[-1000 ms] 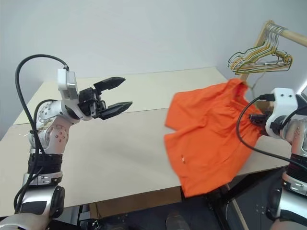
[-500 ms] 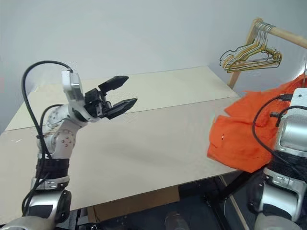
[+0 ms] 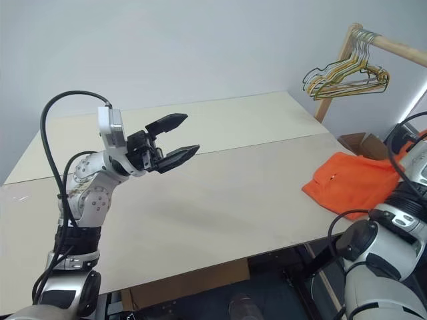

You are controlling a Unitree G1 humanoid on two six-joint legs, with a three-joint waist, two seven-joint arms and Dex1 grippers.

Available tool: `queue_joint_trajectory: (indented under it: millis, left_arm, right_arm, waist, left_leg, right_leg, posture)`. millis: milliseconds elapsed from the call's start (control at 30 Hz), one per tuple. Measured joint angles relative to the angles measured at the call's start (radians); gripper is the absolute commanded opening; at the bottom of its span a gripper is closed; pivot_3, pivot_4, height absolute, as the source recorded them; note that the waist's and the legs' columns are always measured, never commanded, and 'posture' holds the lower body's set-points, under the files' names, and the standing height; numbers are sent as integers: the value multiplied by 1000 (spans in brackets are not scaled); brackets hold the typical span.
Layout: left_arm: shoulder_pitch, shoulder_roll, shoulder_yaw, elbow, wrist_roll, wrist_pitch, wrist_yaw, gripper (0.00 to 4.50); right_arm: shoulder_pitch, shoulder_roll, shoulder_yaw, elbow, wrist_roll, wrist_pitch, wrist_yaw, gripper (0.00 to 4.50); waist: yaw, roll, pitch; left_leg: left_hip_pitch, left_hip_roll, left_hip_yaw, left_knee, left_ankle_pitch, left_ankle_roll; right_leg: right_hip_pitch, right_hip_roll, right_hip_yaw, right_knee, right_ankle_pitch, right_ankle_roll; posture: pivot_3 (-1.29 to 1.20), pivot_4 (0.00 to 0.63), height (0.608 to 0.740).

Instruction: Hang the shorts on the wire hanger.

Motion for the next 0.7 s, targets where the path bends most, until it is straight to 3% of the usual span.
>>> queue_joint_trajectory:
  millis: [367,700]
  left_arm:
    - [5,3,-9,0,1,-1,-24,4500]
    - [5,3,-17,0,6,-1,-36,4500]
  right_arm:
    - [-77,-143,-124,272,132,-109,-57,90]
    - [-121,-219,-135,492,246,-223,-64,90]
  waist:
    - [-4,2,0]
    - [-12,2,1]
  left_leg:
    - [1,0,8,-2,0,0]
    - [2,0,10,-5,0,0]
  right_leg:
    - [1,0,1,-2,0,0]
    - [2,0,2,-5,0,0]
  posture:
    - [-231,0,740]
    - [-227,0,740]
